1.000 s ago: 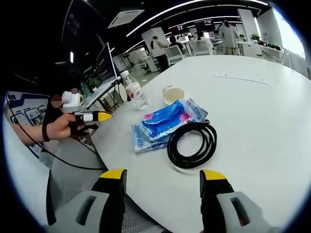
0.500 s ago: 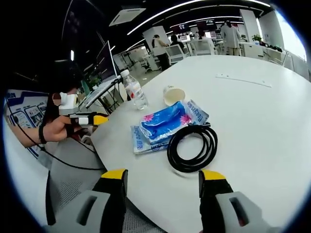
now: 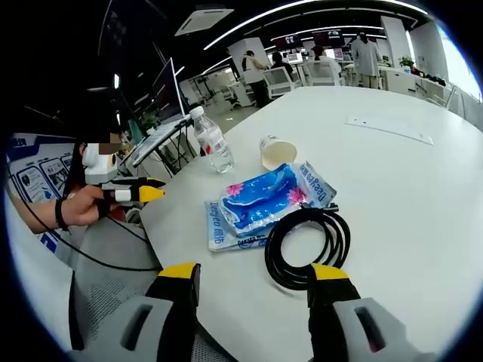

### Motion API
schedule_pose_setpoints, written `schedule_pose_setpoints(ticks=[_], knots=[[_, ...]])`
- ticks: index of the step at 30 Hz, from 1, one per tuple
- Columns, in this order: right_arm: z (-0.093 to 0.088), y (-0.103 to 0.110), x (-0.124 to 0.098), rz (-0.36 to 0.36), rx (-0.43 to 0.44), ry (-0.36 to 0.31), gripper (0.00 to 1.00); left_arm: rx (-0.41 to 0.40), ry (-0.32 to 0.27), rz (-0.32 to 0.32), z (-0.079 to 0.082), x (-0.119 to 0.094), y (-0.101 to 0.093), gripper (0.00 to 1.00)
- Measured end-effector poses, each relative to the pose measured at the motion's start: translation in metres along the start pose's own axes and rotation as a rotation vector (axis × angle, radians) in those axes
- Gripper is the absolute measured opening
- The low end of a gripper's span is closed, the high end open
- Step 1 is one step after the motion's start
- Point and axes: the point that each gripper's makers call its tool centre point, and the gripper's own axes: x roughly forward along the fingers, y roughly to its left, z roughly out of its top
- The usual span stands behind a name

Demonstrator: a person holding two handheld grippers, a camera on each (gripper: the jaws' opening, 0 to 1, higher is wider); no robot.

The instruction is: Arrange the tabletop items into an orderly group along one side of the table until the central work area is clear of visible clutter.

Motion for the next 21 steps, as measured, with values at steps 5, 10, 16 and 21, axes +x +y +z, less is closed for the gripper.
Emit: schedule_pose_setpoints(ticks=[5,10,16,21], knots=[[0.001,0.005,0.001,0.007,-0.006,0.005,0.58,-0.004,-0.002,0.001,-0.001,0.001,0.004,0.48],[-0.002,0.001,0.000,0.008,-0.006,0.008,0.59,-0.005,-0.005,-0.002,0.002,0.003,-0.002,0.47],[-0.009,0.000,-0.005,0.000,0.012,0.009,0.59,0.000,-0.017,-0.019,0.013,0.013,-0.014,0.46],[-0.013,-0.003,-0.007,-0.005,0.025,0.005,0.59,-0.002,-0.028,-0.032,0.025,0.026,-0.024,0.46]])
